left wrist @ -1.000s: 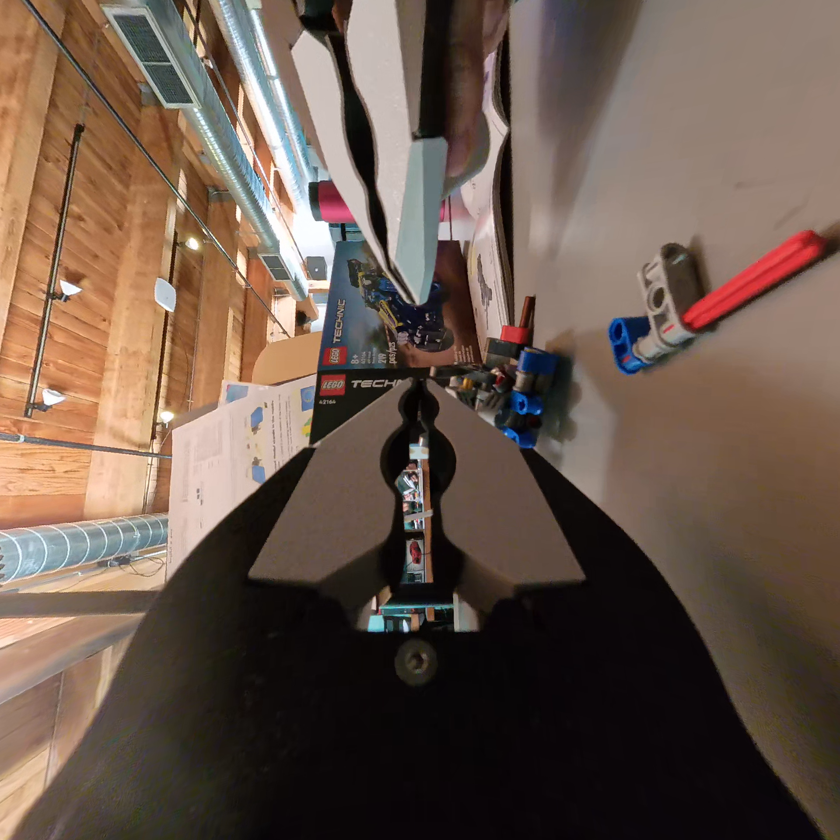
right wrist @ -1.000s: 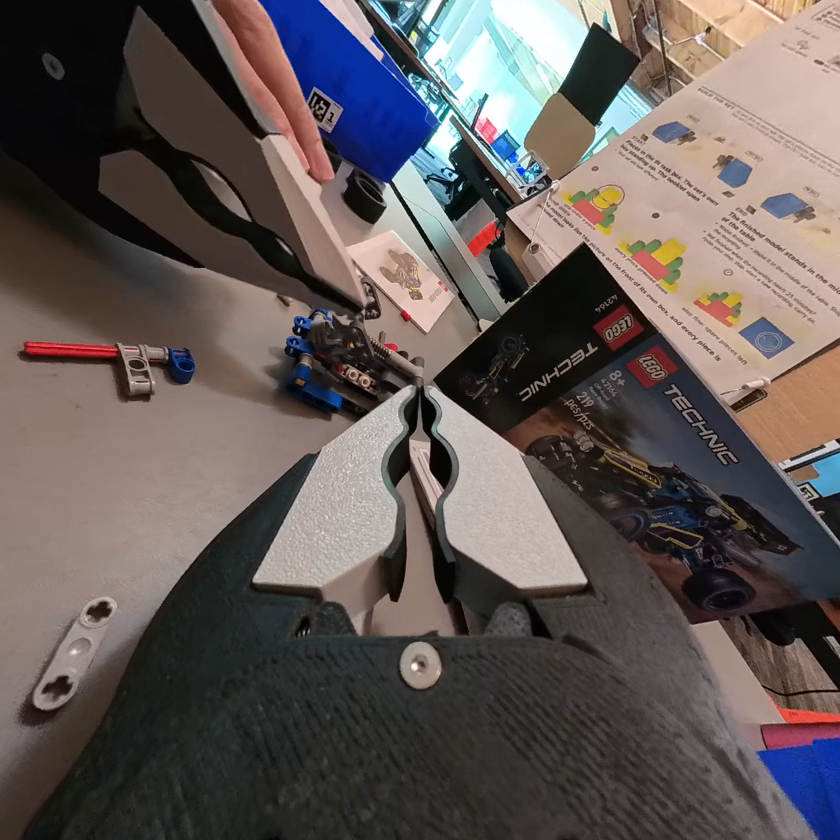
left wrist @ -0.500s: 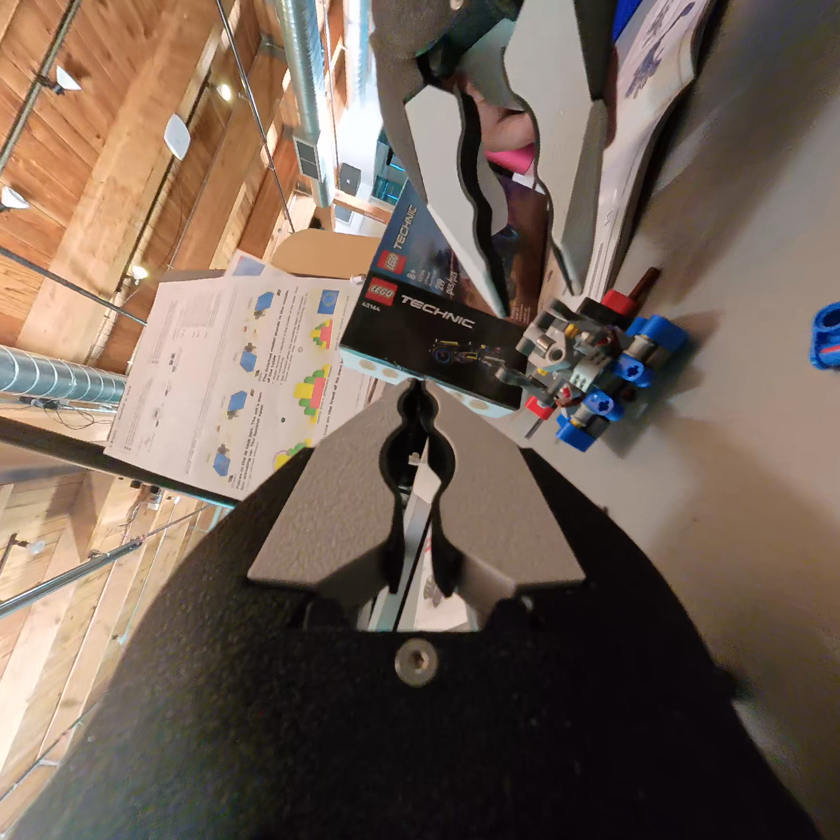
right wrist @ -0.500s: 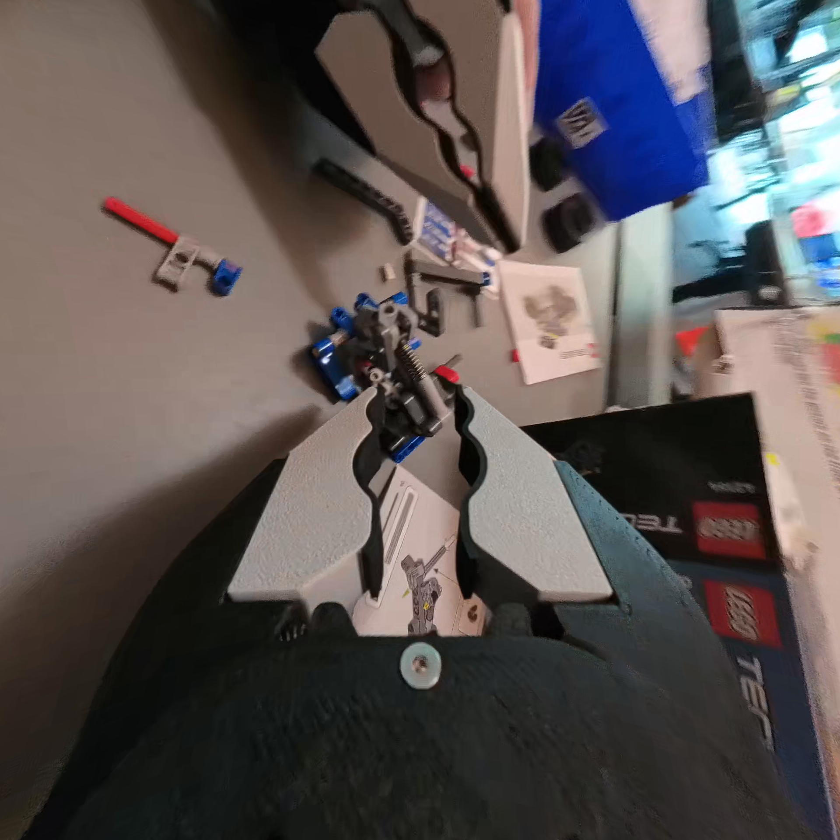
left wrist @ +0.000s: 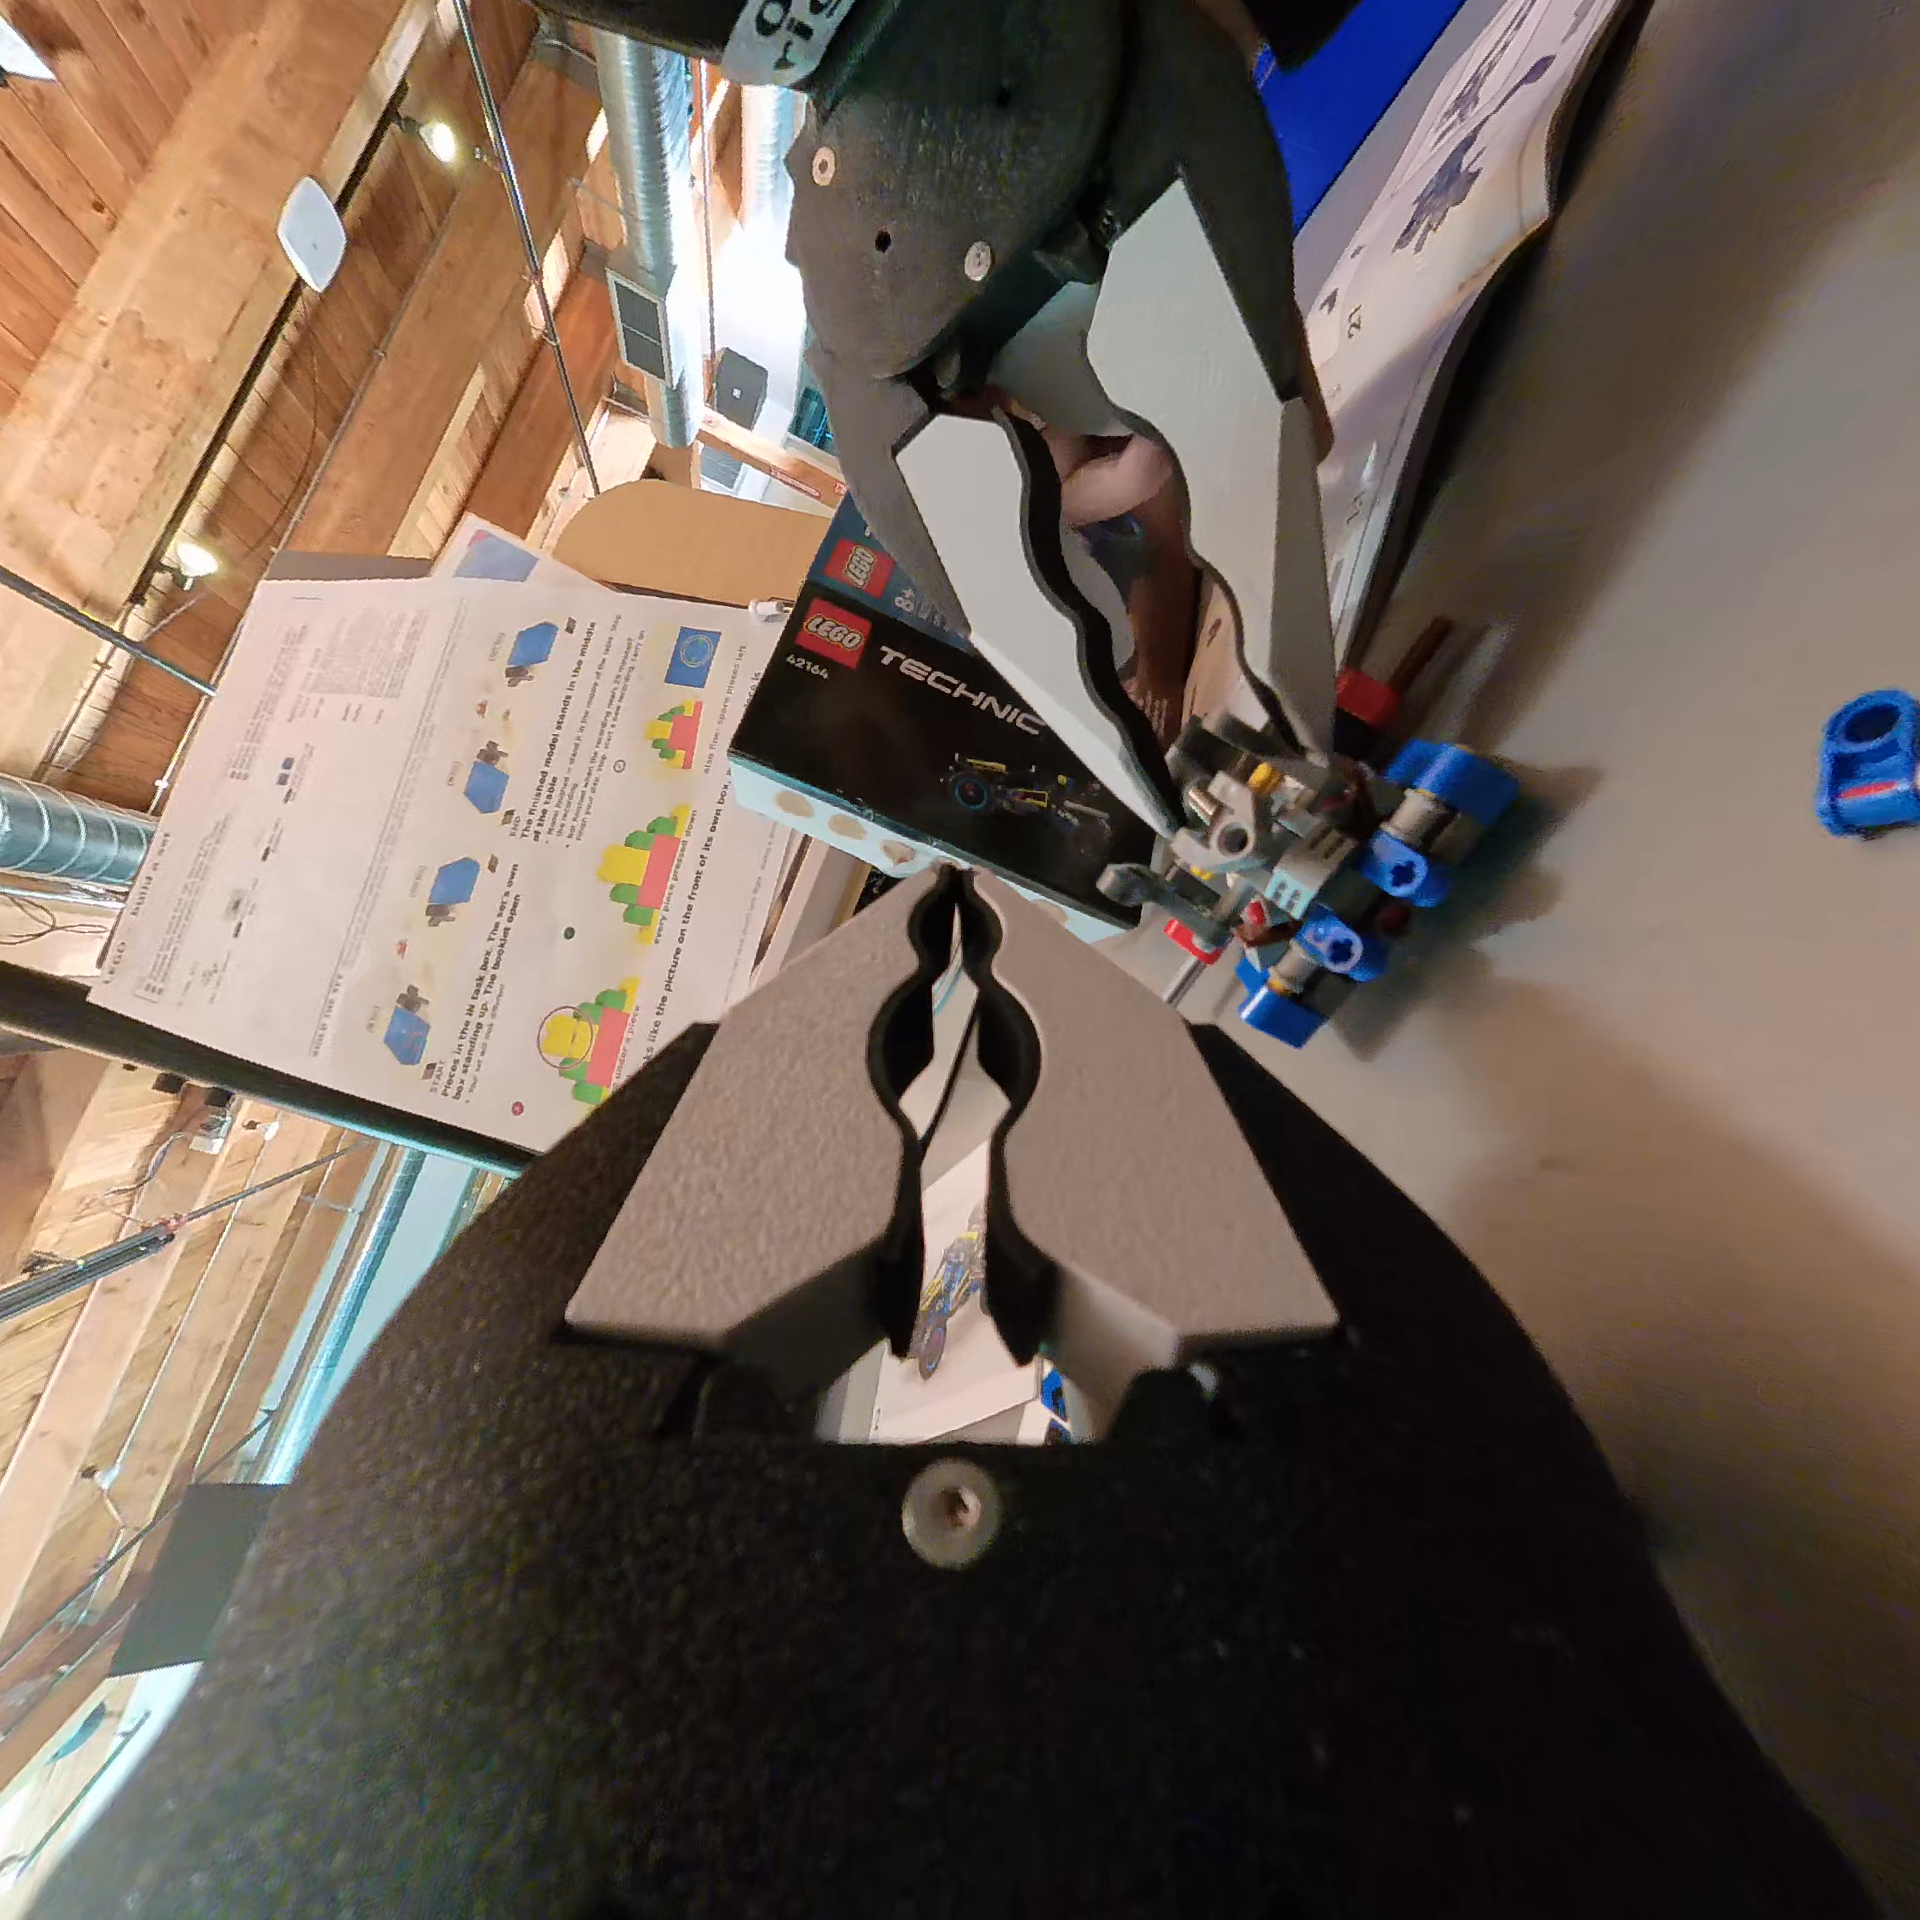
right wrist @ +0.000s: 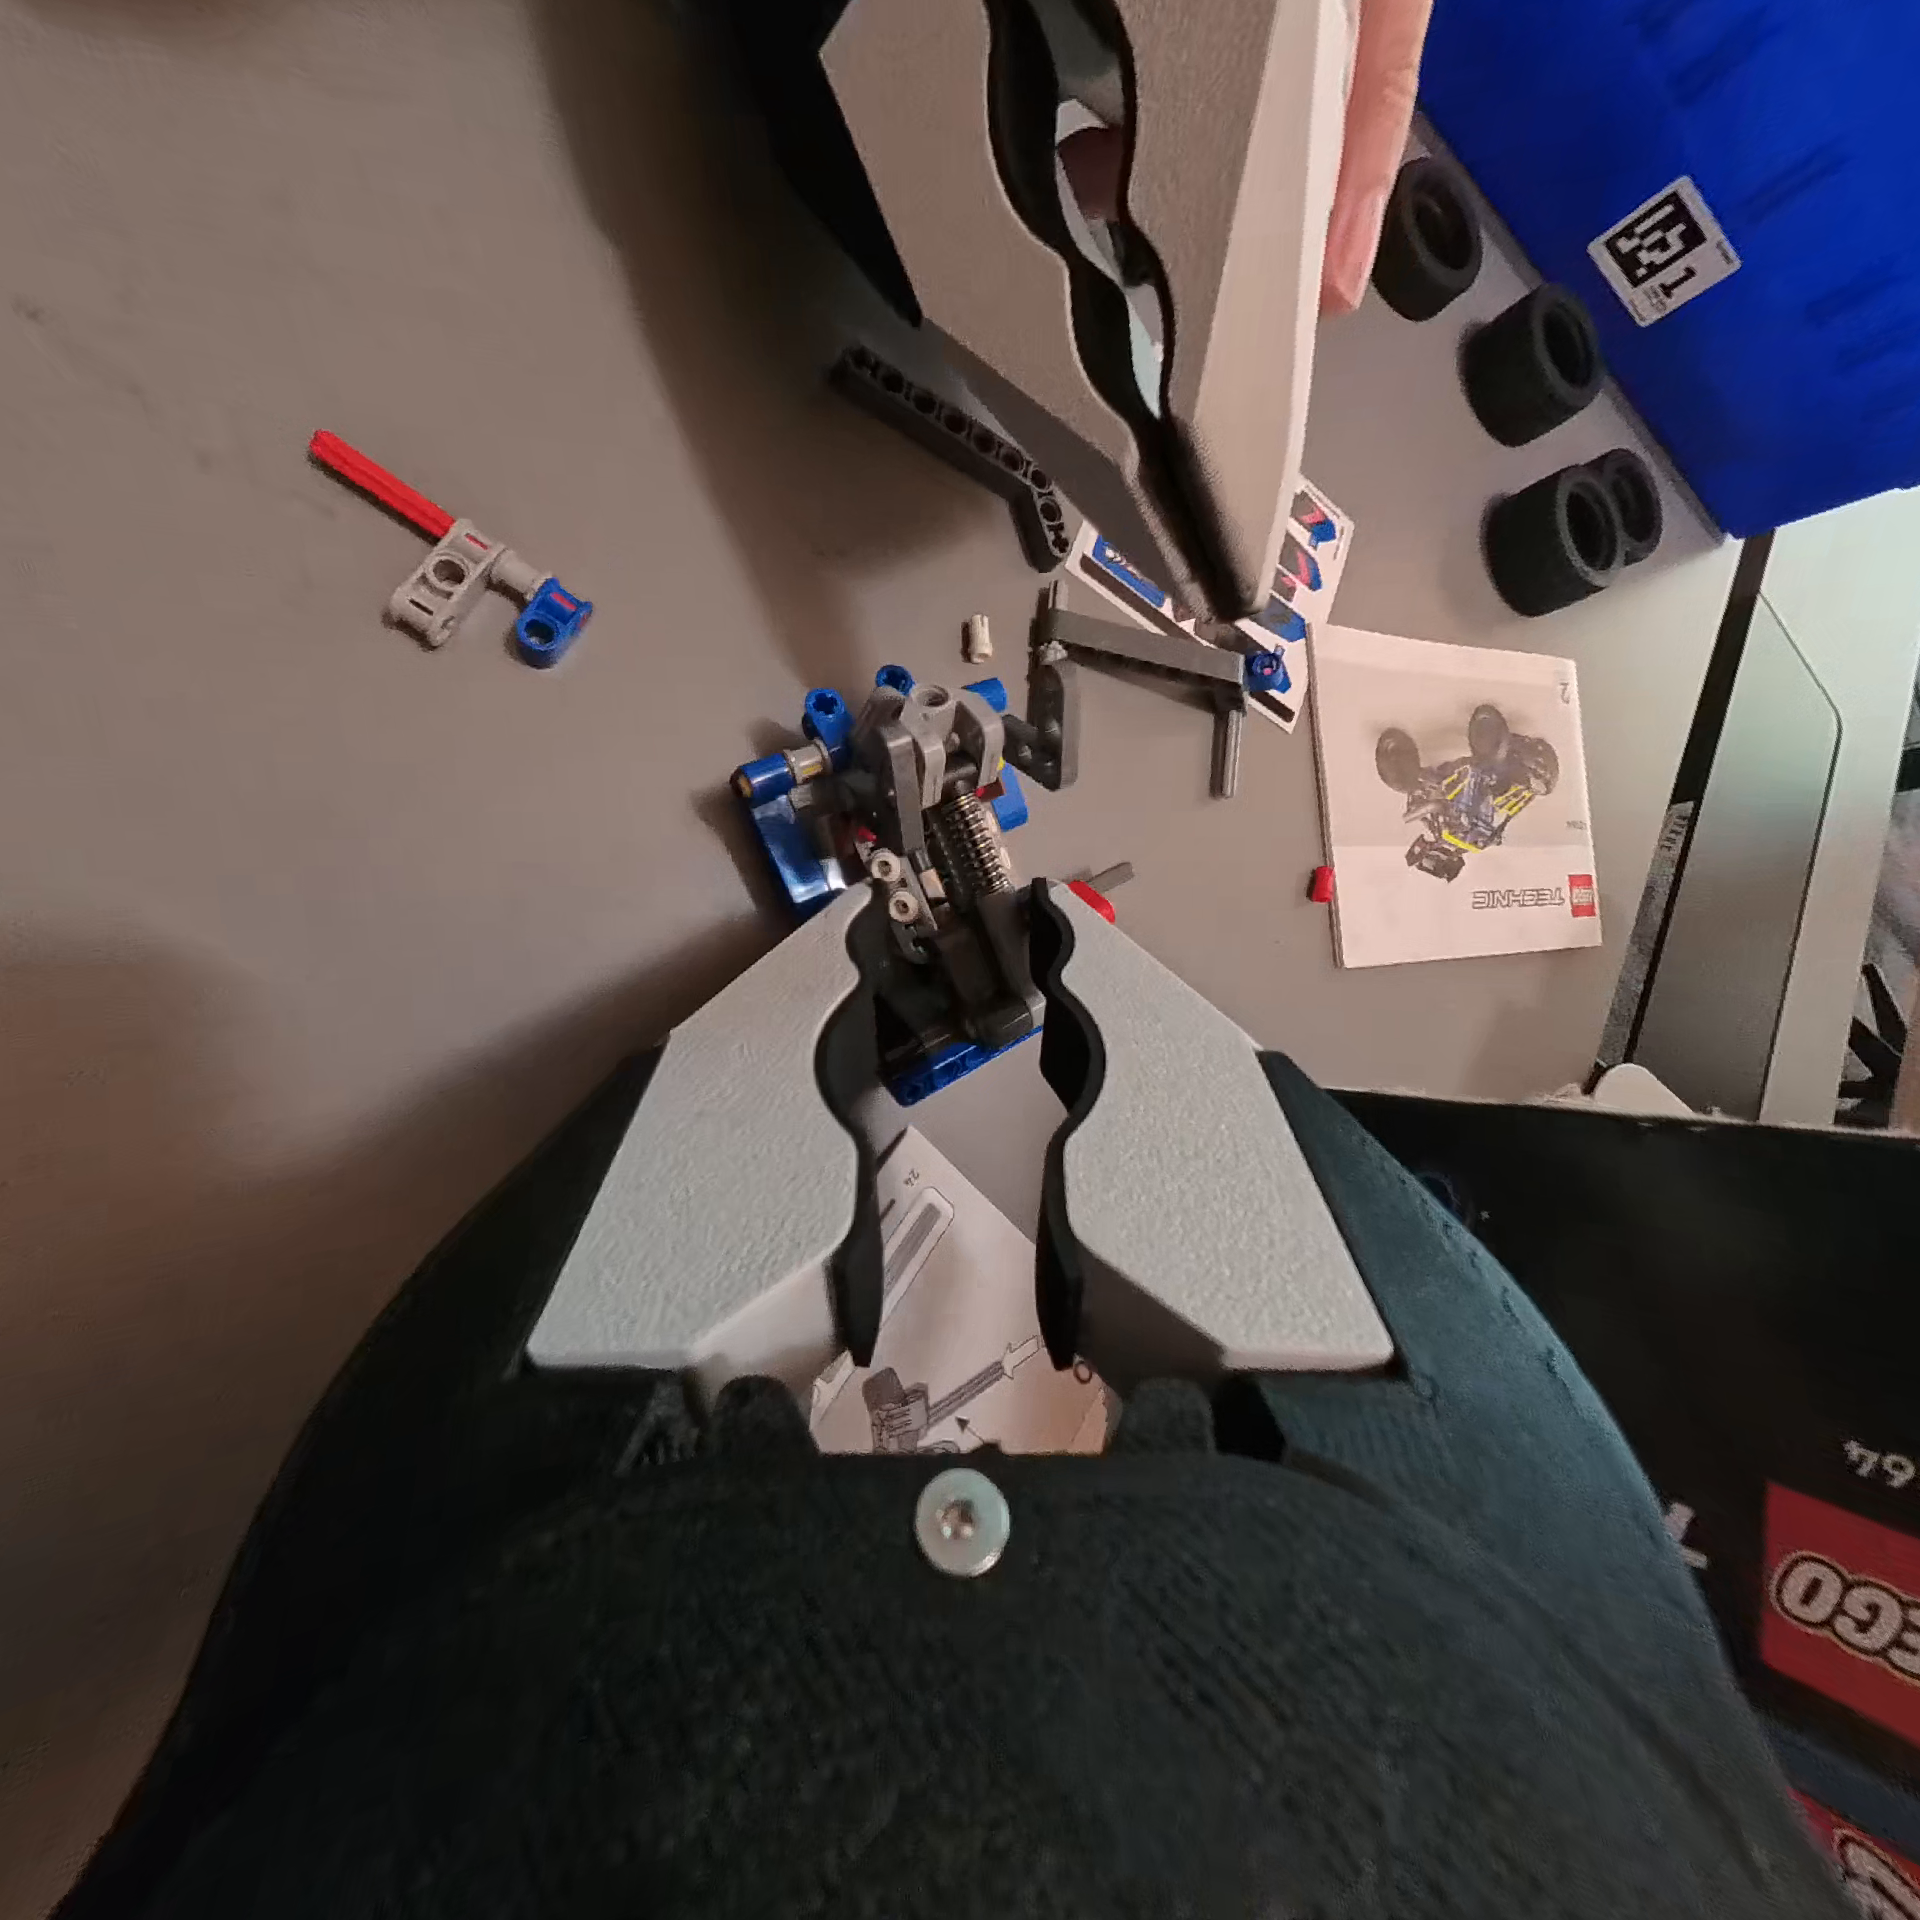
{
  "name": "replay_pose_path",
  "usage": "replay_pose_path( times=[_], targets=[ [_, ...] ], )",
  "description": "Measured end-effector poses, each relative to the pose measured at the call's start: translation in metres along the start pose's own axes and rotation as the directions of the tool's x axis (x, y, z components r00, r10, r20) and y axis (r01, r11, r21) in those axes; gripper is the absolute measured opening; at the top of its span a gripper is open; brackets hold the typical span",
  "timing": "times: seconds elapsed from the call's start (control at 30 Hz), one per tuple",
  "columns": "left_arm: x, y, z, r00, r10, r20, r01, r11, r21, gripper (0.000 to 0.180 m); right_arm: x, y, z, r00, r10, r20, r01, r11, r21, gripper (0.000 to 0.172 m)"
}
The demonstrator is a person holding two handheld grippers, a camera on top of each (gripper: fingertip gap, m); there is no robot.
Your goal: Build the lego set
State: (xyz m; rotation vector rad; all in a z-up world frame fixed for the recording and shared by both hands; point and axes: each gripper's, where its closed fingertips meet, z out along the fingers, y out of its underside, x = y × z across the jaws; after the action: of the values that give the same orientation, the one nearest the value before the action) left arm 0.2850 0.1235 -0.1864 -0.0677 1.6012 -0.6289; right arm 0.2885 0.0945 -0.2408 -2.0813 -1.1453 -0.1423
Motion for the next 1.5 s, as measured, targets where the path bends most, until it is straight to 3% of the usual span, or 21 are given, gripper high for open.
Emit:
replay_pose_path(
  times=[0.13, 0.33, 0.57, 0.73, 0.93, 1.1, 1.23, 1.37, 1.5],
  targets=[
    [-0.003, 0.002, -0.001, 1.000, -0.014, 0.007, 0.014, 1.000, 0.002, 0.000, -0.005, -0.004, -0.005, 0.995, 0.074, -0.061, -0.074, 0.997, 0.001, 0.010],
    [-0.003, 0.000, -0.002, 0.999, -0.045, -0.003, 0.045, 0.999, 0.018, 0.000, -0.030, -0.011, -0.016, 0.959, 0.180, -0.217, -0.197, 0.979, -0.059, 0.006],
    [0.008, -0.012, 0.000, 0.998, -0.047, -0.051, 0.050, 0.998, 0.046, 0.000, -0.065, -0.007, -0.040, 0.832, 0.398, -0.387, -0.441, 0.897, -0.025, 0.006],
    [0.018, -0.022, 0.005, 0.984, -0.130, -0.122, 0.137, 0.989, 0.056, 0.000, -0.083, 0.004, -0.059, 0.779, 0.421, -0.464, -0.499, 0.865, -0.053, 0.006],
    [0.023, -0.046, 0.006, 0.942, -0.246, -0.229, 0.267, 0.962, 0.066, 0.000, -0.087, -0.008, -0.065, 0.762, 0.481, -0.434, -0.479, 0.869, 0.124, 0.004],
    [0.028, -0.065, 0.003, 0.844, -0.402, -0.354, 0.437, 0.899, 0.021, 0.000, -0.083, -0.016, -0.073, 0.766, 0.426, -0.482, -0.397, 0.903, 0.166, 0.019],
    [0.033, -0.084, -0.002, 0.750, -0.500, -0.433, 0.561, 0.827, 0.016, 0.003, -0.084, -0.029, -0.073, 0.768, 0.459, -0.447, -0.388, 0.888, 0.246, 0.012],
    [0.045, -0.083, -0.005, 0.700, -0.509, -0.502, 0.572, 0.819, -0.033, 0.006, -0.087, -0.010, -0.069, 0.762, 0.480, -0.434, -0.432, 0.877, 0.210, 0.009],
    [0.060, -0.078, -0.008, 0.627, -0.535, -0.567, 0.586, 0.803, -0.109, 0.010, -0.084, -0.001, -0.076, 0.733, 0.534, -0.421, -0.467, 0.846, 0.258, 0.010]
  ],
)
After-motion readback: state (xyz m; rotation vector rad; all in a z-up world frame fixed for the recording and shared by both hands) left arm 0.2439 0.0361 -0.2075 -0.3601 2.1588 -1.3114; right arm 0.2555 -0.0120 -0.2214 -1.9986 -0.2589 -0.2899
